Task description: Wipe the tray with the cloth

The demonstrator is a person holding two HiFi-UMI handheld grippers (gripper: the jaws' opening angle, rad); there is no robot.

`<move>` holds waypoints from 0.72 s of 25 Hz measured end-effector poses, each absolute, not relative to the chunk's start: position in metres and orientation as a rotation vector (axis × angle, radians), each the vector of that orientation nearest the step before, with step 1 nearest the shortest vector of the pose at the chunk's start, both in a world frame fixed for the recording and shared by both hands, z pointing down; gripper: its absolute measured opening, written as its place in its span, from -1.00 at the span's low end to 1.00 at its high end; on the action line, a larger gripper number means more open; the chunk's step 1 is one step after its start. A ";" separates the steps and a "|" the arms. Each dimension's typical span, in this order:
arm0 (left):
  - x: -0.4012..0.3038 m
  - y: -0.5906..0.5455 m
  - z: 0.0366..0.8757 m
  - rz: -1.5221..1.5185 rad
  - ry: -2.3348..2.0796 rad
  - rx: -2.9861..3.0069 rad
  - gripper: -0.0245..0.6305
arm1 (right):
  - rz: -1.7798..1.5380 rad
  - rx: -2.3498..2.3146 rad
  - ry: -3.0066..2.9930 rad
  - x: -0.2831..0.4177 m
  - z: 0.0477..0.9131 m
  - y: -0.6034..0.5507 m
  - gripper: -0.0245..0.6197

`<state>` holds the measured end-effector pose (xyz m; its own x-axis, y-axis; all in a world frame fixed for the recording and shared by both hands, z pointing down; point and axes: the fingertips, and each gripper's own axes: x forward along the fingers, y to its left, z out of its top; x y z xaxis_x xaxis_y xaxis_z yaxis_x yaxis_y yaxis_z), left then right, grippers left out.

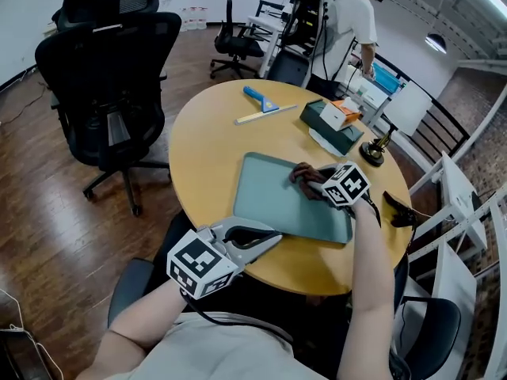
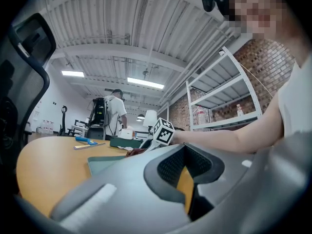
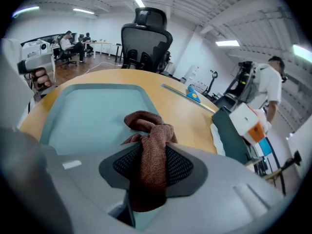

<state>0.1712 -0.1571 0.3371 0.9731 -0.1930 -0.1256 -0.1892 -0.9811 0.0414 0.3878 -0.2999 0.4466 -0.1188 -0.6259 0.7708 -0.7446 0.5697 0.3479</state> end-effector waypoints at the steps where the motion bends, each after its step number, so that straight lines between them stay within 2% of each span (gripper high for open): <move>1: 0.174 -0.157 0.337 -0.200 -0.289 3.089 0.05 | 0.165 1.153 -1.799 0.401 0.447 -0.295 -0.50; 6: 0.183 -0.156 0.336 -0.197 -0.238 3.077 0.05 | 0.167 1.300 -1.768 0.441 0.441 -0.278 -0.50; 13: 0.189 -0.161 0.332 -0.209 -0.226 3.087 0.05 | -0.036 1.683 -1.850 0.475 0.324 -0.238 -0.51; 18: 0.194 -0.163 0.331 -0.202 -0.220 3.097 0.05 | 0.184 1.696 -1.723 0.524 0.367 -0.189 -0.50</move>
